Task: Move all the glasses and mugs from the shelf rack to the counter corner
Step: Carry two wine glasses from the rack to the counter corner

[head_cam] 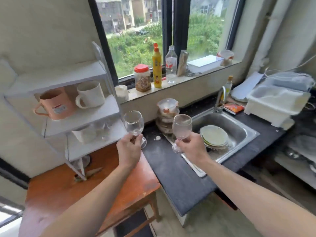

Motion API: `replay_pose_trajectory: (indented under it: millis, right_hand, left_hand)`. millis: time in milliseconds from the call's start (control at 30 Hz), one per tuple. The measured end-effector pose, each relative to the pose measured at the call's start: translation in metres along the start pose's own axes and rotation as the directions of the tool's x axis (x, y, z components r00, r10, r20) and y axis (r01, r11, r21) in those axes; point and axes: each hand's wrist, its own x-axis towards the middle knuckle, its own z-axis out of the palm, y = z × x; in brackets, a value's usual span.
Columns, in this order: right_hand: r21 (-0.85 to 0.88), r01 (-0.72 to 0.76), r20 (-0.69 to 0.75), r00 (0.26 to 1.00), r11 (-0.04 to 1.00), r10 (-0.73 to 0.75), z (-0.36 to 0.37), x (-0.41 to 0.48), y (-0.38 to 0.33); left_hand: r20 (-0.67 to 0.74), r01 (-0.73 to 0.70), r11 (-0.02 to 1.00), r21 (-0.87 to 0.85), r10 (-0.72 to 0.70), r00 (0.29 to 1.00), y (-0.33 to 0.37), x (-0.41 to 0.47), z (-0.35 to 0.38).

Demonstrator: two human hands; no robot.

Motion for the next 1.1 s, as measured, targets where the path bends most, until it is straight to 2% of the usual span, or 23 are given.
replay_pose_trajectory:
  millis: [167,300,467,567,800,1000,1100]
  right_hand:
    - [-0.086,-0.152,-0.175,0.975,0.985,0.136,-0.133,-0.061,0.063]
    - [-0.128,-0.265,-0.341,0.917,0.956,0.208,-0.237,-0.108,0.107]
    - [-0.115,-0.408,-0.574,0.771,0.906,0.275,-0.353,-0.155,0.156]
    - [-0.083,-0.474,-0.664,0.682,0.876,0.306,-0.411,-0.175,0.184]
    - [-0.033,-0.586,-0.820,0.479,0.809,0.314,-0.542,-0.190,0.238]
    - [0.035,-0.718,-0.896,0.285,0.695,0.339,-0.629,-0.206,0.253]
    - [-0.044,-0.805,-0.923,0.259,0.591,0.285,-0.665,-0.226,0.259]
  left_hand:
    - [0.253,-0.041,0.997,-0.070,0.058,0.966,0.066,-0.094,0.100]
    - [0.428,-0.094,0.985,-0.144,0.147,0.892,0.122,-0.154,0.174]
    - [0.623,-0.137,0.967,-0.214,0.243,0.743,0.188,-0.211,0.270]
    - [0.716,-0.123,0.963,-0.239,0.260,0.648,0.222,-0.242,0.331]
    - [0.818,-0.178,0.919,-0.351,0.393,0.419,0.311,-0.301,0.478]
    - [0.855,-0.269,0.870,-0.413,0.472,0.216,0.390,-0.343,0.580]
    - [0.843,-0.321,0.819,-0.475,0.528,0.101,0.424,-0.372,0.618]
